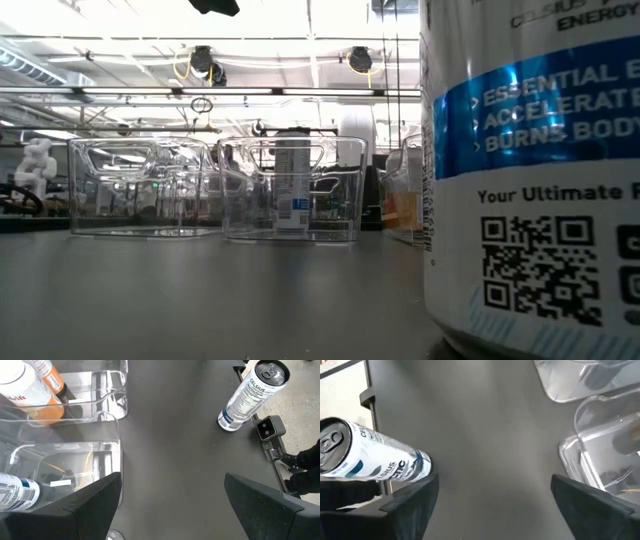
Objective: Sort soda cans
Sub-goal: Put the white-blue soda can into the middle transparent bin
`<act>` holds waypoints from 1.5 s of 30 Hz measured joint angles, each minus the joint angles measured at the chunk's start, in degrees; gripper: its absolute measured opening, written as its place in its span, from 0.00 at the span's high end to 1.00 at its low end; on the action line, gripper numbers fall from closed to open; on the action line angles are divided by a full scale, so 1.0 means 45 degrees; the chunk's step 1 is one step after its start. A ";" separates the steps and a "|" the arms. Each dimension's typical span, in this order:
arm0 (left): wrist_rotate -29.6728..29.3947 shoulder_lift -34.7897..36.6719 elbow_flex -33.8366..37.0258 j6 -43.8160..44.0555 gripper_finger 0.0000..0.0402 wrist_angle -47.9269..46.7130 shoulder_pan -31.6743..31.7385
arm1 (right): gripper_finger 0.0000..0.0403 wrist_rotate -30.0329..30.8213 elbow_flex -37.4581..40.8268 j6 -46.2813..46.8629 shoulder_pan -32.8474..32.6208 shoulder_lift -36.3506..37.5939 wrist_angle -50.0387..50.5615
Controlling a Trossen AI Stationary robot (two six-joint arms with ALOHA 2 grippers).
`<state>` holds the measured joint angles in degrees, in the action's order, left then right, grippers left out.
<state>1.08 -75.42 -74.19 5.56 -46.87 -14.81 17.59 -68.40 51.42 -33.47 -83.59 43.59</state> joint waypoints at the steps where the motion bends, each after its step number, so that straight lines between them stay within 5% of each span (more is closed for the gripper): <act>1: 0.0000 -0.0004 0.0000 -0.0001 0.10 0.0000 0.0000 | 0.04 0.0001 0.0000 -0.0120 0.0000 0.0000 0.0012; 7: 0.0000 -0.0004 0.0000 0.0000 0.10 0.0000 -0.0003 | 0.03 0.0130 0.0000 -0.1223 -0.0024 0.0000 0.0154; 15: 0.0000 -0.0004 0.0000 0.0000 0.10 0.0002 0.0001 | 0.04 -0.0052 0.0000 0.0069 0.0004 0.0000 -0.0678; 22: 0.0000 -0.0004 0.0000 0.0000 0.10 0.0010 0.0001 | 0.04 -0.0246 -0.0479 -0.1873 0.0117 -0.0005 -0.1456; 30: -0.0005 -0.0004 0.0000 0.0019 0.10 0.0150 -0.0004 | 0.04 0.0722 -0.4354 -0.4445 0.0112 -0.1232 0.0254; 39: -0.0005 -0.0004 0.0000 0.0015 0.10 0.0422 0.0001 | 0.04 0.0666 -1.0076 -0.6039 0.0112 -0.4564 0.4202; 45: -0.0005 -0.0004 0.0000 -0.0015 0.10 0.0411 -0.0001 | 0.04 -0.0843 -1.2068 -0.5644 0.0083 -0.6387 0.5510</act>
<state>1.06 -75.44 -74.19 5.50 -45.02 -14.82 13.80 -122.71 26.02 -33.10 -112.33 68.38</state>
